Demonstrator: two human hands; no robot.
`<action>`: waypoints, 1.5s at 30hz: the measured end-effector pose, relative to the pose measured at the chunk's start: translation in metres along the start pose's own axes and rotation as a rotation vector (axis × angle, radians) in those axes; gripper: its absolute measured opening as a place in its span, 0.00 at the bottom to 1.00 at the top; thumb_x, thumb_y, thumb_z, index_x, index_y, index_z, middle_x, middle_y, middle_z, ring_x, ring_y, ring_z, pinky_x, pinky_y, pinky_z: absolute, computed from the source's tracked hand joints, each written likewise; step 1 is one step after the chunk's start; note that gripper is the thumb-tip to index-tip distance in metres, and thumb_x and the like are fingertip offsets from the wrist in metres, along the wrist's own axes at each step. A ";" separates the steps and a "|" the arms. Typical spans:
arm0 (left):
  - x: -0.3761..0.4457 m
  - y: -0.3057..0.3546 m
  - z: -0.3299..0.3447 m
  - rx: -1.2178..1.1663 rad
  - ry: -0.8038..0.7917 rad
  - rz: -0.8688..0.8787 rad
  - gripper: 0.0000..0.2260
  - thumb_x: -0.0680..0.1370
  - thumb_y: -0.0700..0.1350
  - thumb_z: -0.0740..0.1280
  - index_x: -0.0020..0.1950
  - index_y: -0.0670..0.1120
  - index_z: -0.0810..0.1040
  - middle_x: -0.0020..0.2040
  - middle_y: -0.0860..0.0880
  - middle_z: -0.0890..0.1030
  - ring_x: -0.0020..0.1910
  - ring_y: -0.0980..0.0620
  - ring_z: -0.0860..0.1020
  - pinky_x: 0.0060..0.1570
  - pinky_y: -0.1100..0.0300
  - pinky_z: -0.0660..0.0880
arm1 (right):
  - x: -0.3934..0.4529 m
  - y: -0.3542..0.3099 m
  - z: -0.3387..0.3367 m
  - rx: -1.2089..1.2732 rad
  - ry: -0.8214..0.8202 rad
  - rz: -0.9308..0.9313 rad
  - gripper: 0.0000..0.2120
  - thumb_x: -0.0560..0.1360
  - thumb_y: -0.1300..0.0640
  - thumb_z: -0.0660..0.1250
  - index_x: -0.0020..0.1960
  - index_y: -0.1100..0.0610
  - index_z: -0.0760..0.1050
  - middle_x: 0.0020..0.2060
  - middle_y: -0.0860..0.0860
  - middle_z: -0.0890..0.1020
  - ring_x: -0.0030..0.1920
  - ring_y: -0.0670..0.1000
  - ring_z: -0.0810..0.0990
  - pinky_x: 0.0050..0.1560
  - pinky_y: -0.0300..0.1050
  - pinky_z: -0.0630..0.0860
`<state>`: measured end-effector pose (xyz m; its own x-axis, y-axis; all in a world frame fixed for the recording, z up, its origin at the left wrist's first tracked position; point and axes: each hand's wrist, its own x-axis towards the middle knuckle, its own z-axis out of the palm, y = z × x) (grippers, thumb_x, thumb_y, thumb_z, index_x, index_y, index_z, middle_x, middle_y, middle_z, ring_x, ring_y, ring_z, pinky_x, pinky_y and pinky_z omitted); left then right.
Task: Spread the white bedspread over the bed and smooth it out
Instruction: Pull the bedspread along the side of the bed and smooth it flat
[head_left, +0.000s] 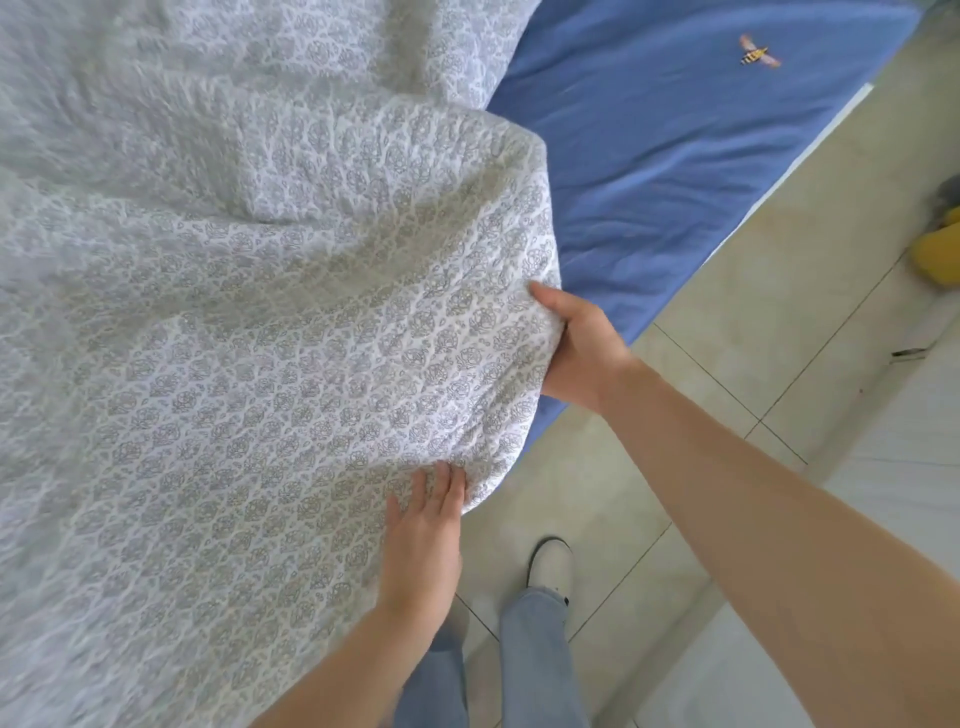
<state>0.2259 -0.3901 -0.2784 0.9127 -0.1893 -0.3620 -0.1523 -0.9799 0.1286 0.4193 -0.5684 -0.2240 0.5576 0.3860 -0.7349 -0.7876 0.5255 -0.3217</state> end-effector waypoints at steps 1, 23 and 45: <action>0.001 0.001 -0.001 -0.001 0.015 0.028 0.31 0.60 0.30 0.78 0.62 0.40 0.80 0.61 0.43 0.82 0.59 0.40 0.81 0.51 0.38 0.80 | -0.005 0.002 -0.005 0.049 -0.018 0.018 0.24 0.78 0.47 0.60 0.68 0.61 0.72 0.62 0.61 0.79 0.62 0.61 0.78 0.61 0.61 0.71; 0.044 0.005 -0.042 -0.070 -0.205 -0.112 0.25 0.84 0.56 0.47 0.81 0.53 0.50 0.80 0.49 0.58 0.51 0.53 0.83 0.70 0.44 0.67 | -0.035 -0.027 -0.069 -0.201 0.239 -0.085 0.17 0.75 0.57 0.69 0.61 0.63 0.79 0.53 0.58 0.83 0.52 0.57 0.82 0.46 0.48 0.80; 0.240 0.068 -0.205 -0.887 0.234 -0.574 0.45 0.70 0.63 0.73 0.77 0.47 0.55 0.72 0.45 0.61 0.64 0.44 0.71 0.58 0.51 0.71 | 0.009 -0.070 -0.067 -0.855 0.418 0.123 0.30 0.66 0.31 0.68 0.51 0.57 0.74 0.45 0.50 0.80 0.46 0.51 0.79 0.52 0.46 0.72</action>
<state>0.5126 -0.4895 -0.1672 0.8245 0.3922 -0.4079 0.5638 -0.5067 0.6522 0.4617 -0.6528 -0.2483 0.4503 0.0130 -0.8928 -0.8514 -0.2951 -0.4337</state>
